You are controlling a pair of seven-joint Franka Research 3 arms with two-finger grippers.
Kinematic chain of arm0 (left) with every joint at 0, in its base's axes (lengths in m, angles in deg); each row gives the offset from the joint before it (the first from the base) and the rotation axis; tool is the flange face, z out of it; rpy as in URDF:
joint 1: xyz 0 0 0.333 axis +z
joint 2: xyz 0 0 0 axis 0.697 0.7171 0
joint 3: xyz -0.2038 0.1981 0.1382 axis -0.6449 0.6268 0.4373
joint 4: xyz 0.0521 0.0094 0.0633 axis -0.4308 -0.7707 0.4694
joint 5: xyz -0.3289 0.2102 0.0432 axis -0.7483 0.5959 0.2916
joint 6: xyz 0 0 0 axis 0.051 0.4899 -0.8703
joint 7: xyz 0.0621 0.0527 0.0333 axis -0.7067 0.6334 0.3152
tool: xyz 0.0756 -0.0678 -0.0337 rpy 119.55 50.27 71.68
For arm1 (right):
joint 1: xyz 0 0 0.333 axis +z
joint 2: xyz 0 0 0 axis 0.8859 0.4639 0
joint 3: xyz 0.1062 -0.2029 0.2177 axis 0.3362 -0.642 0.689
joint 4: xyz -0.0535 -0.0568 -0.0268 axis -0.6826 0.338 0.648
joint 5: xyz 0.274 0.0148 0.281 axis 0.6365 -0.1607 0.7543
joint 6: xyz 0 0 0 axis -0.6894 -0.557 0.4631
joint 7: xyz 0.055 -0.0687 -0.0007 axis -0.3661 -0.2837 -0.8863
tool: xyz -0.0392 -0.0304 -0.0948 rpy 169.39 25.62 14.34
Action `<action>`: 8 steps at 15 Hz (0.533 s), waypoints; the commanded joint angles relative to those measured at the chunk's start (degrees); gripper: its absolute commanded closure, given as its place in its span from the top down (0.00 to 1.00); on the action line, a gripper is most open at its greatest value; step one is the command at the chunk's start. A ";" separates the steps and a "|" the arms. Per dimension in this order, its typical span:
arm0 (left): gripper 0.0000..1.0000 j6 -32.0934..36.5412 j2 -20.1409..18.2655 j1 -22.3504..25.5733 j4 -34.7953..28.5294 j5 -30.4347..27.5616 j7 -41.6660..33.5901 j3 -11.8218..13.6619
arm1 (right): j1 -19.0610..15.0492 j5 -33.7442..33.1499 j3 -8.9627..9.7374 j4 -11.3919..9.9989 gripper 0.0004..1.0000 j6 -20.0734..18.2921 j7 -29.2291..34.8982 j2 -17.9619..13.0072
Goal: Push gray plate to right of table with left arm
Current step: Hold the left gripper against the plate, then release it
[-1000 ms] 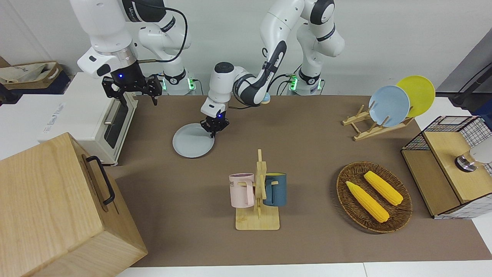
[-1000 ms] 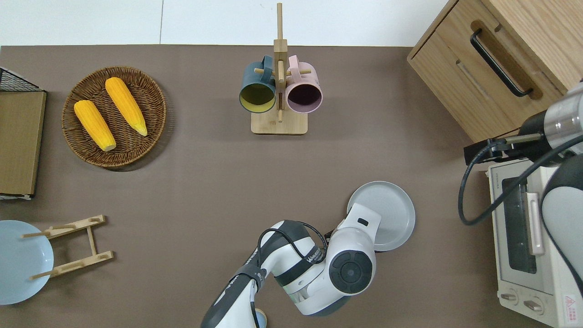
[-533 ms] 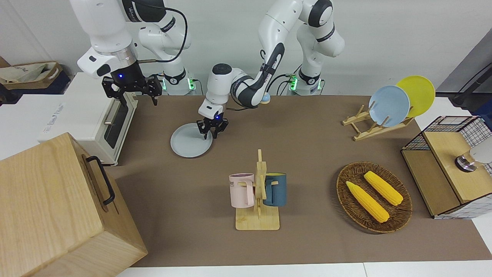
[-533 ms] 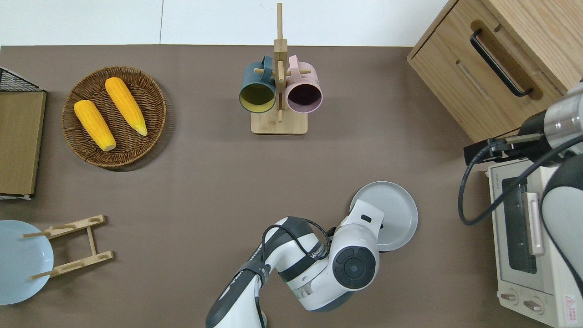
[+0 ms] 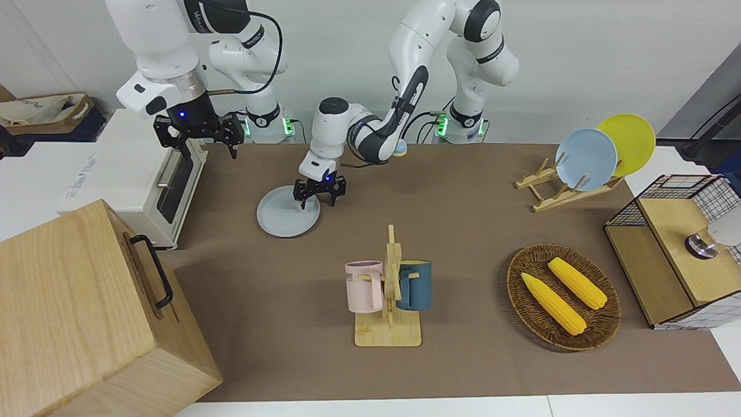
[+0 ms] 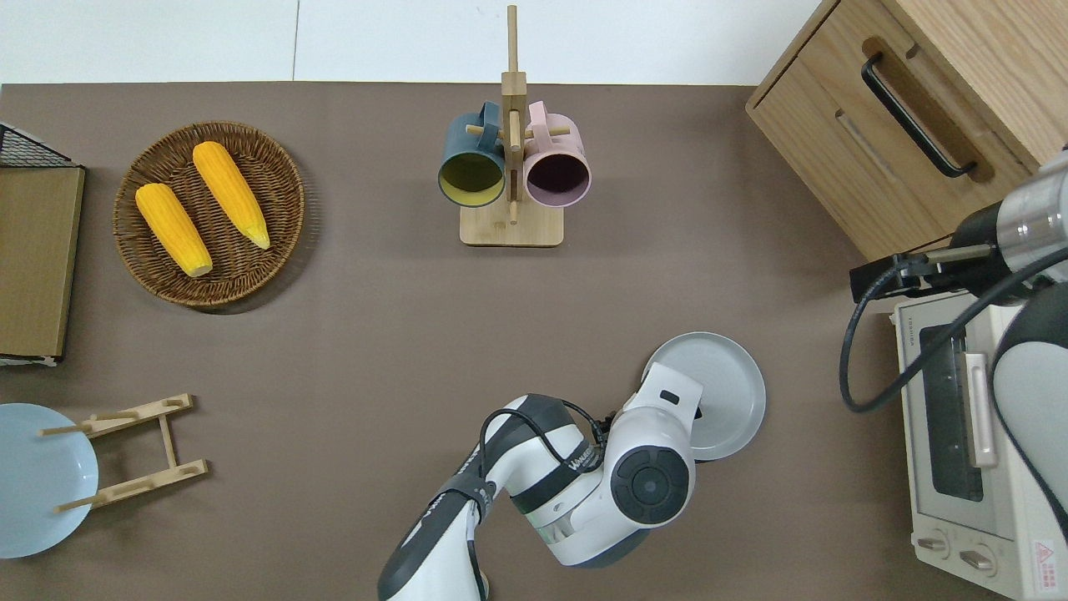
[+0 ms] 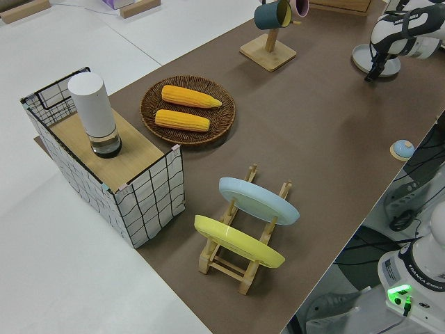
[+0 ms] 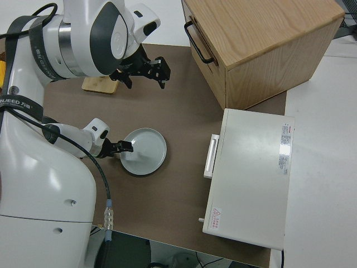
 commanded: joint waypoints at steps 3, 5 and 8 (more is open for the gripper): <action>0.99 9.66 -4.70 1.72 -0.06 1.07 -4.33 0.56 | -0.04 0.40 -0.01 0.08 0.98 -0.59 0.18 -0.33; 0.99 10.12 -6.99 3.39 -2.86 0.98 -7.16 0.39 | -0.04 0.40 -0.01 0.08 0.98 -0.59 0.27 -0.33; 0.99 10.21 -11.03 6.45 -8.04 0.72 -10.58 0.30 | -0.04 0.40 -0.01 0.16 0.98 -0.59 0.18 -0.33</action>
